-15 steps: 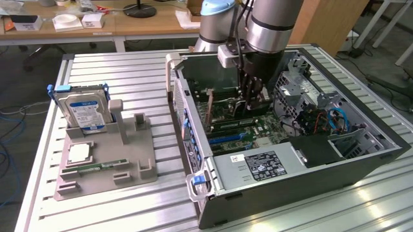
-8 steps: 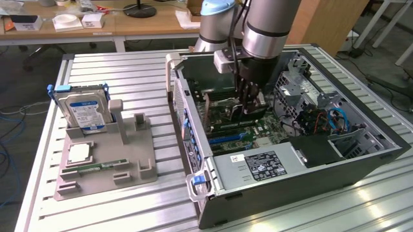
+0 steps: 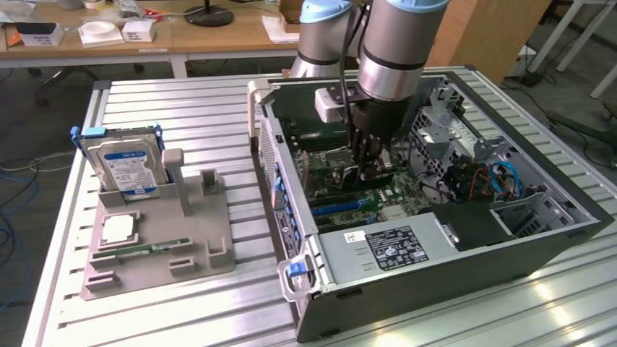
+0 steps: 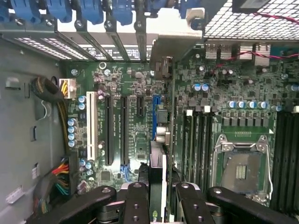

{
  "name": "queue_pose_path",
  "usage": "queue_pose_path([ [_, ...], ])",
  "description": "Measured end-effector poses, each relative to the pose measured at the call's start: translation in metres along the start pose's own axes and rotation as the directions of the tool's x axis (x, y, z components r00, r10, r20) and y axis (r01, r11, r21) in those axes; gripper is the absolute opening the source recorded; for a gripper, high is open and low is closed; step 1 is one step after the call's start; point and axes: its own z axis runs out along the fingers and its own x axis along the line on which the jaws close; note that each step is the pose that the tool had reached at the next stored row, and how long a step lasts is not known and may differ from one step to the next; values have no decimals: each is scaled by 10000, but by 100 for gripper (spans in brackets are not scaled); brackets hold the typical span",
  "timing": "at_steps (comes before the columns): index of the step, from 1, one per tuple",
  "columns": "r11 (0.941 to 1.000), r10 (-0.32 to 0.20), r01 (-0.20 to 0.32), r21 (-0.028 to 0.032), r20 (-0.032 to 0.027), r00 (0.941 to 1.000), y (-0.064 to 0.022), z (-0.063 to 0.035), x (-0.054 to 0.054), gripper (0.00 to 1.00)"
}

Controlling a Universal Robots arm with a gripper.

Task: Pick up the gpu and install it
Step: 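Insert the gpu into the slot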

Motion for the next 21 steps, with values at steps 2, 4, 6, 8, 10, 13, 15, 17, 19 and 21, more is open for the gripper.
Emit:
queue_pose_path([
  [2,10000,-11,11,0,-1,10000,23,25,3,27],
  [4,10000,-20,20,-2,-3,10000,28,44,14,27],
  [6,10000,-25,25,-1,-2,10000,30,61,40,27],
  [8,10000,-26,26,0,-3,10000,36,77,55,27],
  [10,10000,-31,31,0,-4,10000,69,90,57,27],
  [13,10000,-32,32,-1,-5,10000,122,109,57,27],
  [15,10000,-33,33,-2,-5,10000,124,114,57,27],
  [17,10000,-33,33,-1,-6,10000,124,115,58,27],
  [19,10000,-33,33,-1,-5,10000,124,115,57,27],
  [21,10000,-32,32,17,-3,10000,125,116,57,27],
])
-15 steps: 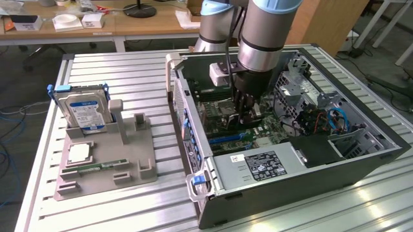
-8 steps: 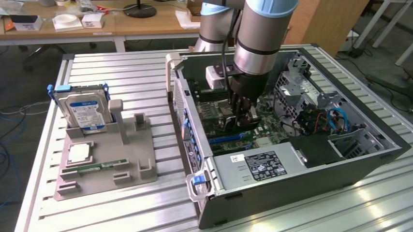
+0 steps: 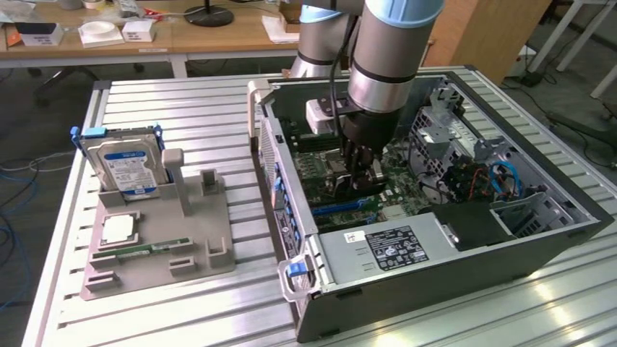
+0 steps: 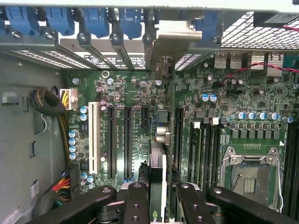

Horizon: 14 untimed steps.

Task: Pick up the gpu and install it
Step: 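Insert the gpu into the slot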

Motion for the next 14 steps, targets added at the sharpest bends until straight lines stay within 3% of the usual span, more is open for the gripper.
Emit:
queue_pose_path([
  [4,10000,-1,1,81,-1,10000,0,5,0,27],
  [14,10000,-4,4,84,0,10000,9,78,-1,27],
])
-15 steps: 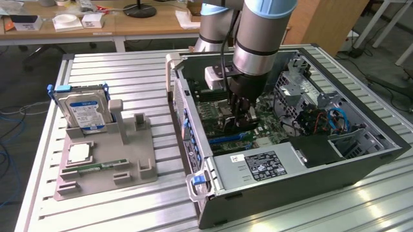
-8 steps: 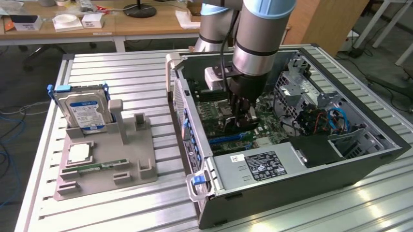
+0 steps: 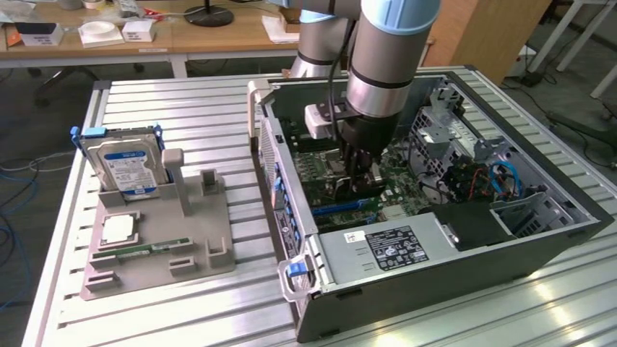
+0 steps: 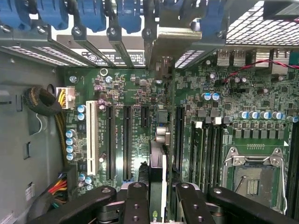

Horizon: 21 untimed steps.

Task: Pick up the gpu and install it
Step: 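Insert the gpu into the slot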

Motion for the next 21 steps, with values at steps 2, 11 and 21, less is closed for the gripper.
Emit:
queue_pose_path([
  [2,10000,-1,1,0,0,10000,1,19,0,27],
  [11,10000,-7,7,0,0,10000,21,104,0,27],
  [21,10000,-7,7,-1,1,10000,27,112,0,27],
])
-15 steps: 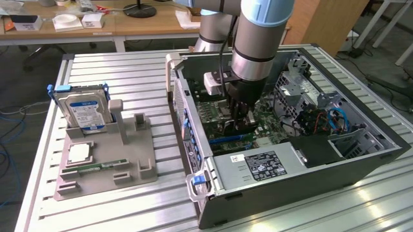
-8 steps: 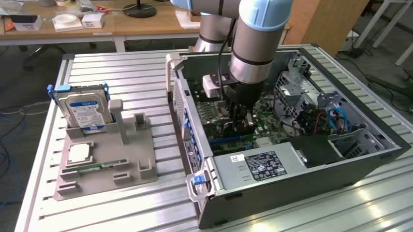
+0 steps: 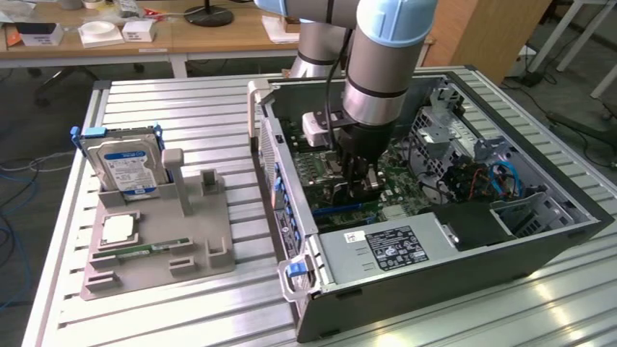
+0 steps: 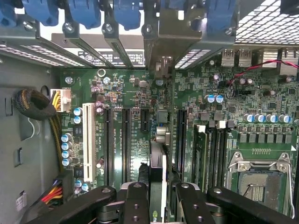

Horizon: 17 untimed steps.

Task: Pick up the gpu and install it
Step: 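Insert the gpu into the slot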

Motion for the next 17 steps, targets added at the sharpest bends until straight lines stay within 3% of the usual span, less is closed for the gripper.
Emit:
queue_pose_path([
  [10,10000,-3,3,1,11,10000,18,10,-7,27],
  [14,10000,-4,4,0,-34,10000,21,10,-27,27],
  [17,10000,-5,5,0,-36,10000,23,11,-28,27],
])
